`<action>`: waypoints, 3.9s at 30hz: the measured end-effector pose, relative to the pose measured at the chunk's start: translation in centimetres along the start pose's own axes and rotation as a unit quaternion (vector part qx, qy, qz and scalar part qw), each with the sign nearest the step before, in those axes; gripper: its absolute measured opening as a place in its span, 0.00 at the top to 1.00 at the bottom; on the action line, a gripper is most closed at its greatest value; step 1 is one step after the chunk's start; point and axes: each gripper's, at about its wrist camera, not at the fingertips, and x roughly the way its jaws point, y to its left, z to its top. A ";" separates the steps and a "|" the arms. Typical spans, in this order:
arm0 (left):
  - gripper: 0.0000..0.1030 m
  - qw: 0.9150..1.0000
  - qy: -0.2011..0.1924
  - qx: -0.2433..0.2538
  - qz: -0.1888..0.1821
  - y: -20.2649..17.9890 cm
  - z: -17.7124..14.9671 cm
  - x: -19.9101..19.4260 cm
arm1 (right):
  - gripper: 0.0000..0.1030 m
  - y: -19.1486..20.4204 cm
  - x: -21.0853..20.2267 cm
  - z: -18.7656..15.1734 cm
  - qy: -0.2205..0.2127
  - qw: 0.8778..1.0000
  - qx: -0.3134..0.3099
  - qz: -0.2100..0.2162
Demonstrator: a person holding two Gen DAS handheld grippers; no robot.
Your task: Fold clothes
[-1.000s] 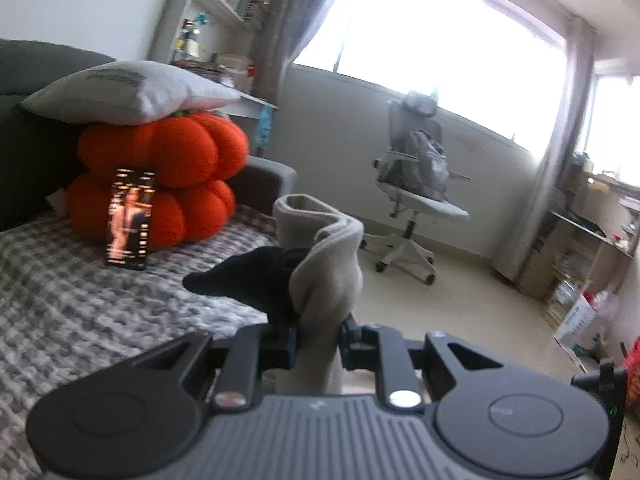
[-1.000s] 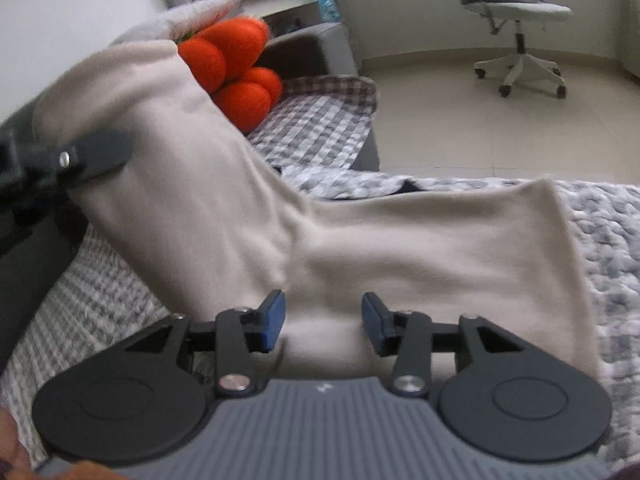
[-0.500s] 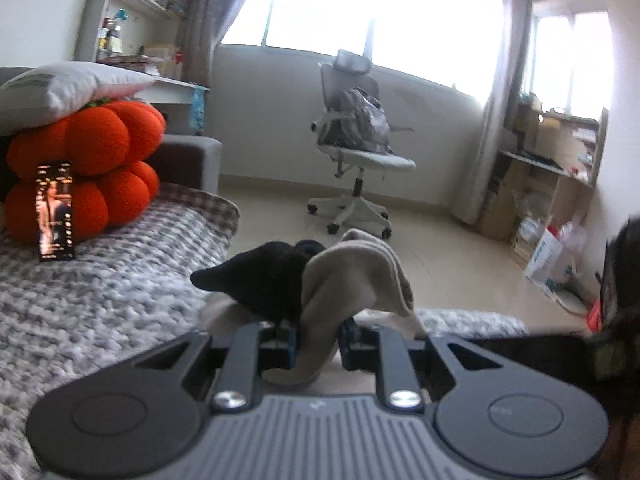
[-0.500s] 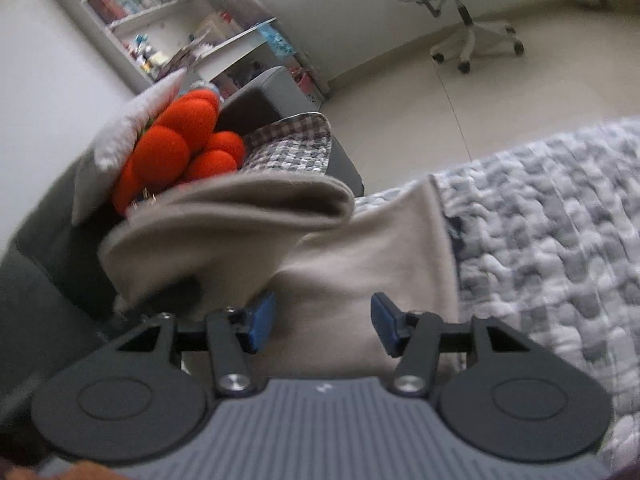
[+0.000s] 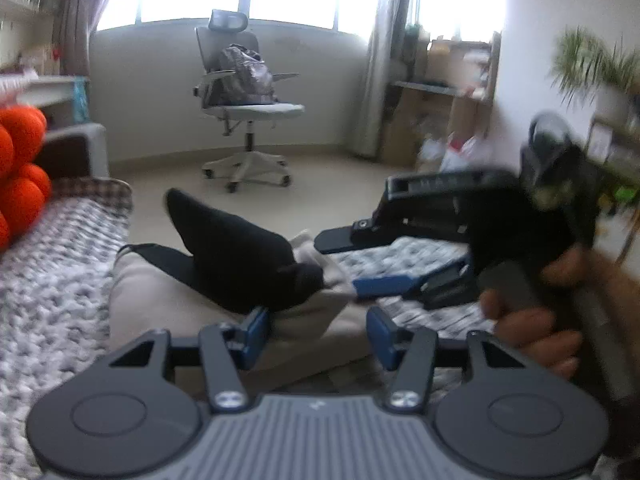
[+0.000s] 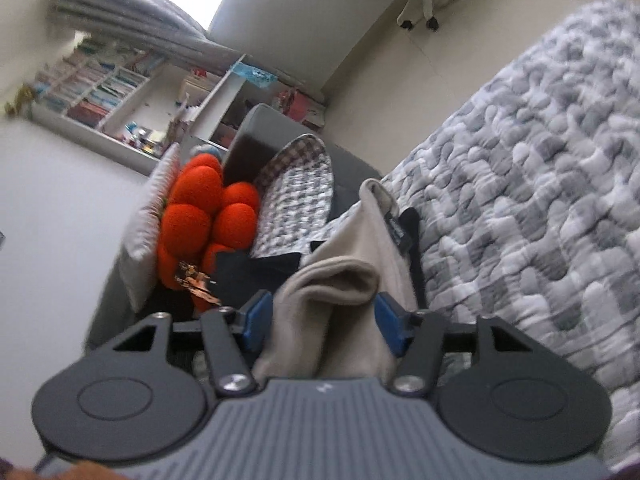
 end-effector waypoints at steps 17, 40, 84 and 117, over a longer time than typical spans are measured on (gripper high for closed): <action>0.48 0.993 0.041 -0.077 -0.081 1.7 -2.3 2.5 | 0.52 2.8 3.9 0.0 -0.008 0.994 -0.090 -0.058; 0.45 0.995 -0.041 -0.080 0.050 5.8 -1.3 1.5 | 0.77 -0.6 2.9 2.6 -0.076 0.987 -0.122 -0.074; 0.60 0.997 -0.048 0.029 0.058 5.6 0.0 2.5 | 0.65 4.5 3.4 -1.6 -0.093 0.907 -0.385 -0.142; 0.02 0.984 0.086 -0.133 0.079 11.0 1.6 5.1 | 0.01 3.0 1.1 -0.1 -0.065 0.960 -0.237 -0.133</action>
